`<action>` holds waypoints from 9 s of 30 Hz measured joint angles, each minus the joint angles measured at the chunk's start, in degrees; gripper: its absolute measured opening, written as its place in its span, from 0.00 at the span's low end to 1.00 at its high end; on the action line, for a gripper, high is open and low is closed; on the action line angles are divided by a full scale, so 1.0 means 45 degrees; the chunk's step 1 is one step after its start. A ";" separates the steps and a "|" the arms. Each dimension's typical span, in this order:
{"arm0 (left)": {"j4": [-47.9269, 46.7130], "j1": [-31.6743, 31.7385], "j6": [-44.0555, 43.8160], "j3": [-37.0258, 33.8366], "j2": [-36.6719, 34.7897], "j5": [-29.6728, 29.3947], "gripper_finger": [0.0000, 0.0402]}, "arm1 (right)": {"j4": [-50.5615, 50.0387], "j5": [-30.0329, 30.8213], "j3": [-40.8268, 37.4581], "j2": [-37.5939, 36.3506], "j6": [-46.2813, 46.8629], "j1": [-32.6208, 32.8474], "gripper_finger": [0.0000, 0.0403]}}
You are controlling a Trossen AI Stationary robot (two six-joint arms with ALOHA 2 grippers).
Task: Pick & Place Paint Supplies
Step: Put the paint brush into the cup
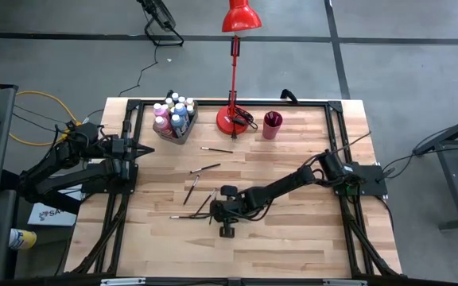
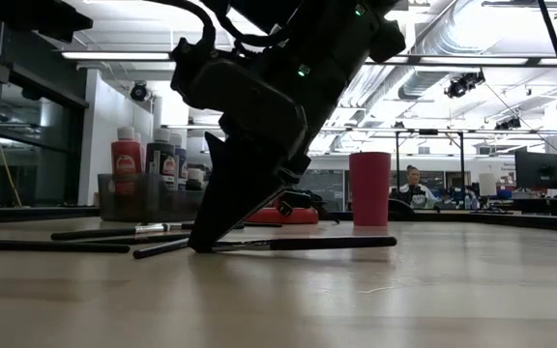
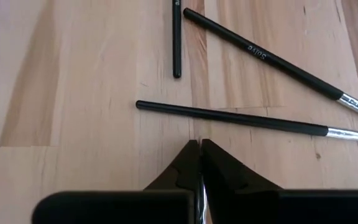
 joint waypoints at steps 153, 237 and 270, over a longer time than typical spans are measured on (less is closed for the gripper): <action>0.0000 0.0000 0.0000 0.0000 0.0005 0.0001 0.00 | 1.1114 -0.2786 -1.7869 -2.0735 -0.2408 -0.5382 0.24; -0.4315 0.0923 0.1915 0.6416 1.2726 -0.3323 0.39 | 1.0968 -0.2693 -1.7864 -2.0356 -0.1954 -0.5382 0.24; 0.8941 -0.1330 0.0310 -0.4928 0.8631 -0.0753 0.41 | 1.0784 -0.2690 -1.7864 -2.0356 -0.1959 -0.5387 0.24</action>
